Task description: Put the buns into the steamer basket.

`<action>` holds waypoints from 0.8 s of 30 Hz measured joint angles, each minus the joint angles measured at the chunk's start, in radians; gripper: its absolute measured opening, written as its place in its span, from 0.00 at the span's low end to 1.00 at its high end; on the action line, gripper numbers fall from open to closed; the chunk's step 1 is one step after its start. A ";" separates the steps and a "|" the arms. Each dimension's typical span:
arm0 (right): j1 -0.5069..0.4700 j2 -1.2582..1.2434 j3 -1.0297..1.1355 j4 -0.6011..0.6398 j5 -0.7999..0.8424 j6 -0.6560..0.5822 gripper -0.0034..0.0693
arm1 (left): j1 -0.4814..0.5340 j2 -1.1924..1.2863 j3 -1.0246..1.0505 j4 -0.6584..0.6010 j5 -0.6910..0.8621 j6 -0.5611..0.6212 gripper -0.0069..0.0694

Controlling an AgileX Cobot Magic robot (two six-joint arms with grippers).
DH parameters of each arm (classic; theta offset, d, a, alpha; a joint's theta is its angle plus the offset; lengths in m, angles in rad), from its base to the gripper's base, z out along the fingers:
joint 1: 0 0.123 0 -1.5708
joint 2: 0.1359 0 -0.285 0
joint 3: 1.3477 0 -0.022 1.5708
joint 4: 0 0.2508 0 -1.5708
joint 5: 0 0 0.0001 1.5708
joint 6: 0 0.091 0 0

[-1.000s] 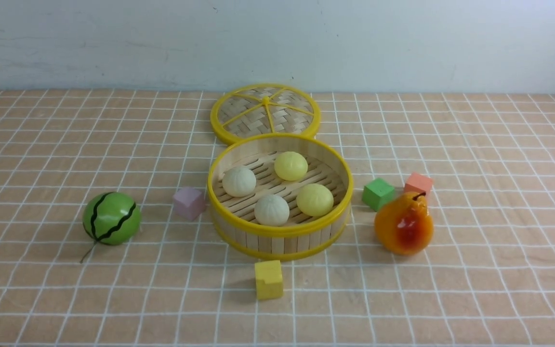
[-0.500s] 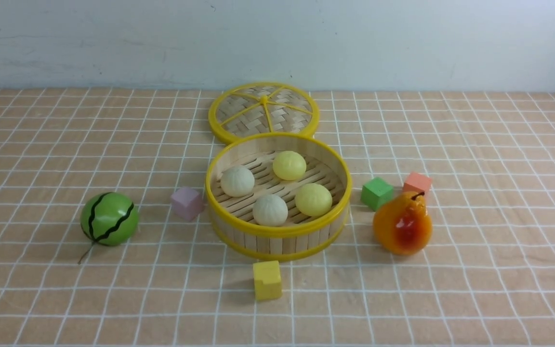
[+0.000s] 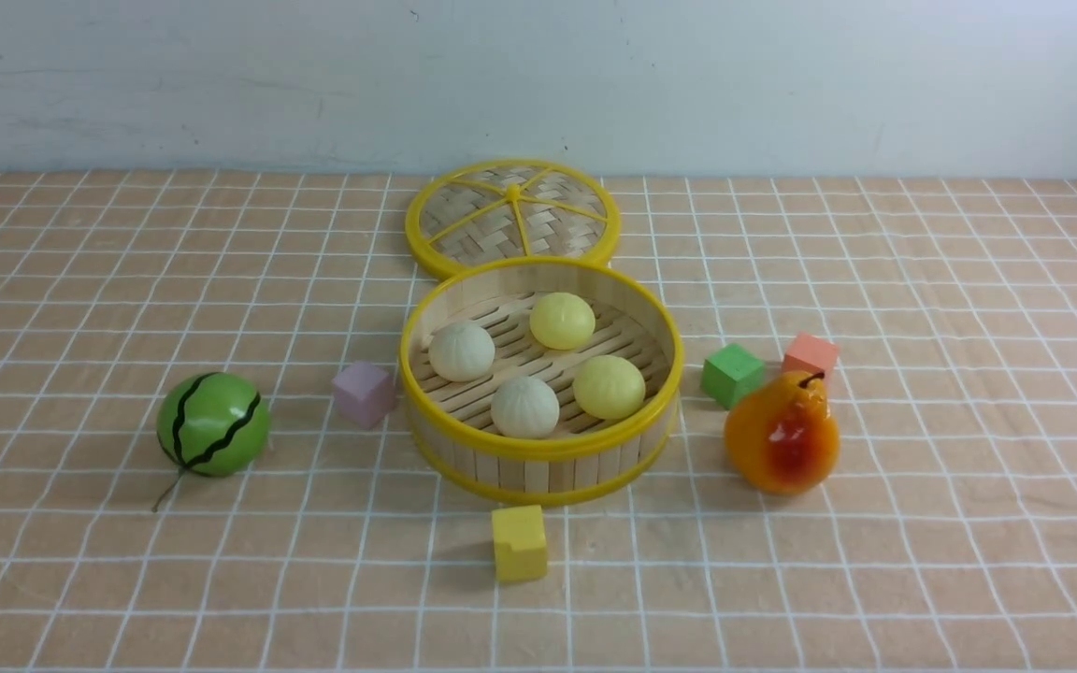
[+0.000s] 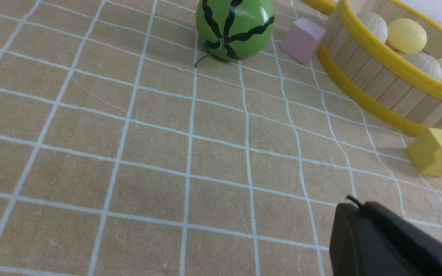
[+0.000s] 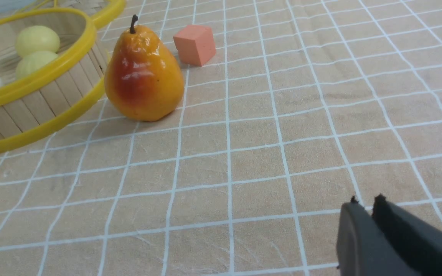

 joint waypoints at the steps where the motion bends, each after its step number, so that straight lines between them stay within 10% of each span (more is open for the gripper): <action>1: 0.000 0.000 0.000 0.000 0.000 0.000 0.13 | 0.000 0.000 0.000 0.000 0.000 0.000 0.07; 24: 0.000 0.000 0.000 0.000 0.000 -0.001 0.16 | 0.000 0.000 0.000 0.000 0.000 0.000 0.08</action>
